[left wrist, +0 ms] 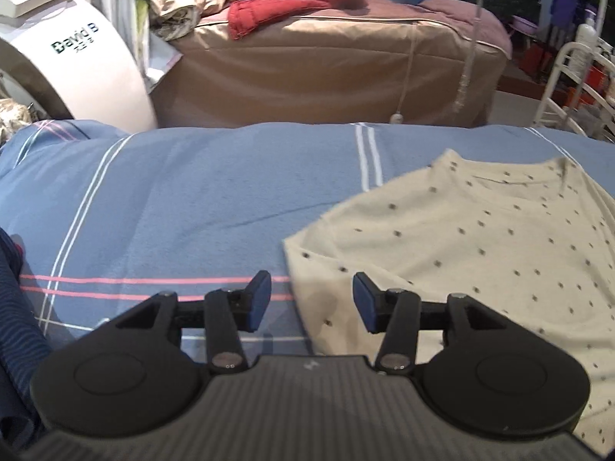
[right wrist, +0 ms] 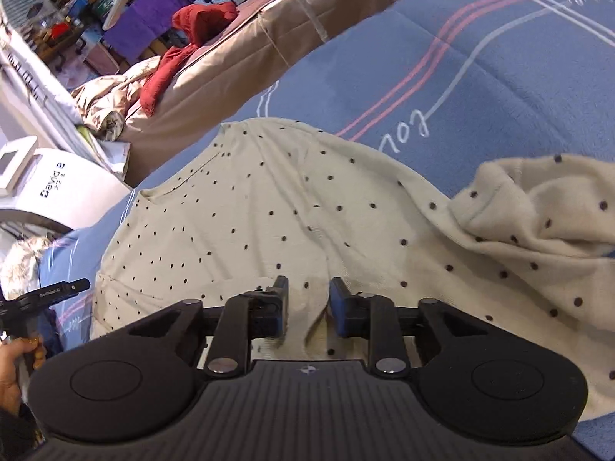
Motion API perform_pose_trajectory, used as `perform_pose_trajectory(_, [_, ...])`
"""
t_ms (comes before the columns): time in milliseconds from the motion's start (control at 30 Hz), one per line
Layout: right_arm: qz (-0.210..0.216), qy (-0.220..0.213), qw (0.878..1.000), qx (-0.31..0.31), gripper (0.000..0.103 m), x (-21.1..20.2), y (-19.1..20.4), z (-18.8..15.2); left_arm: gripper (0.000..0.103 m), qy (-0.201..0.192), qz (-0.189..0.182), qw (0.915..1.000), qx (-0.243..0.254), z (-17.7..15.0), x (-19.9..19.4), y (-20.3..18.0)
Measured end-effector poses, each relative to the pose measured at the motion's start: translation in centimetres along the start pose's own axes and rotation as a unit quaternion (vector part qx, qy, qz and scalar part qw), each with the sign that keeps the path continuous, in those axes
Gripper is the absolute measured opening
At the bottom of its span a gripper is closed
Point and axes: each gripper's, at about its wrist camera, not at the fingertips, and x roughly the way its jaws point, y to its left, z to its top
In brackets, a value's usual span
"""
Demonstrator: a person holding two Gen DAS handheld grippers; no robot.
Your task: Fold small clothes
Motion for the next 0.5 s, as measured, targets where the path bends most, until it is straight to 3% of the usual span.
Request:
perform_pose_trajectory(67, [0.006,-0.001,1.000,-0.018,0.007,-0.1,0.7,0.2,0.046,0.013,-0.018,0.9994,0.027,-1.3,-0.3,-2.2])
perform_pose_trajectory(200, [-0.062,-0.073,0.994,-0.044,0.002,-1.3,0.9,1.2,0.047,0.039,0.008,0.9971,0.064,-3.6,1.3,-5.3])
perform_pose_trajectory(233, [-0.076,-0.081,0.993,-0.049,0.002,-1.0,0.5,1.5,0.050,0.038,0.015,0.9970,0.065,-4.1,1.8,-5.7])
perform_pose_trajectory(300, [-0.104,-0.096,0.988,-0.059,0.006,-0.4,-0.2,1.7,0.068,0.016,0.044,0.9966,0.068,-4.3,2.1,-6.0])
perform_pose_trajectory(333, [-0.111,-0.094,0.988,-0.054,0.015,-0.3,-0.6,1.8,0.081,0.018,0.064,0.9953,0.070,-4.1,2.4,-6.0])
perform_pose_trajectory(367, [-0.102,-0.087,0.990,-0.038,0.033,-0.5,-1.1,1.9,0.085,0.022,0.075,0.9946,0.068,-3.9,2.5,-6.0])
perform_pose_trajectory(400, [-0.088,-0.093,0.992,-0.022,0.055,-1.3,-1.6,1.8,0.085,0.026,0.072,0.9950,0.064,-3.7,2.4,-5.8])
perform_pose_trajectory(433, [-0.074,-0.109,0.991,-0.019,0.066,-2.5,-1.8,1.6,0.085,0.030,0.067,0.9955,0.060,-3.6,2.1,-5.7])
perform_pose_trajectory(467, [-0.076,-0.130,0.988,-0.027,0.088,-4.0,-1.7,1.3,0.085,0.031,0.059,0.9962,0.057,-3.7,1.5,-5.5])
perform_pose_trajectory(500, [-0.093,-0.152,0.983,-0.040,0.103,-5.7,-1.7,1.0,0.085,0.028,0.053,0.9966,0.056,-3.9,0.8,-5.4])
